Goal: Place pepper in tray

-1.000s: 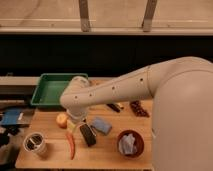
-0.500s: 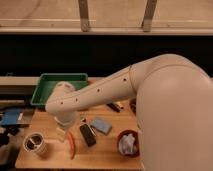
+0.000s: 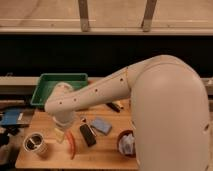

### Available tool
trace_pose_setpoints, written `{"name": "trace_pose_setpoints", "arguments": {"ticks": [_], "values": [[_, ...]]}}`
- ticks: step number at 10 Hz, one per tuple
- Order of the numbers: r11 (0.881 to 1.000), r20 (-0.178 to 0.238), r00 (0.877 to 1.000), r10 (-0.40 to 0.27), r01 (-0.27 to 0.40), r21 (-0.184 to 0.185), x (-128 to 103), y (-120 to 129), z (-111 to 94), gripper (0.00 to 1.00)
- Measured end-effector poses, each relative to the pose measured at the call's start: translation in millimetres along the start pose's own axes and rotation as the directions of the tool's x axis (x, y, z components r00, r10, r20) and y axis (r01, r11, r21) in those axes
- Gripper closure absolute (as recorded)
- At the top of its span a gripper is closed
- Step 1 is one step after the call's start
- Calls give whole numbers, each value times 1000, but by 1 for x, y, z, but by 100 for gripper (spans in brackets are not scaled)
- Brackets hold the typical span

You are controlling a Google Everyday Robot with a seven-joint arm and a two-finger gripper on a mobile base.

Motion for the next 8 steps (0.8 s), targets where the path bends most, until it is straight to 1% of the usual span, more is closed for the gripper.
{"name": "trace_pose_setpoints", "arguments": {"ticks": [3,5,8], "values": [[999,1,1000,18,-18,-33,-7,4,24,20],[998,-7,999,38,-38,-47,-6,6,35,20],[994,-17,996,88,-89,-59,2,4,50,20]]}}
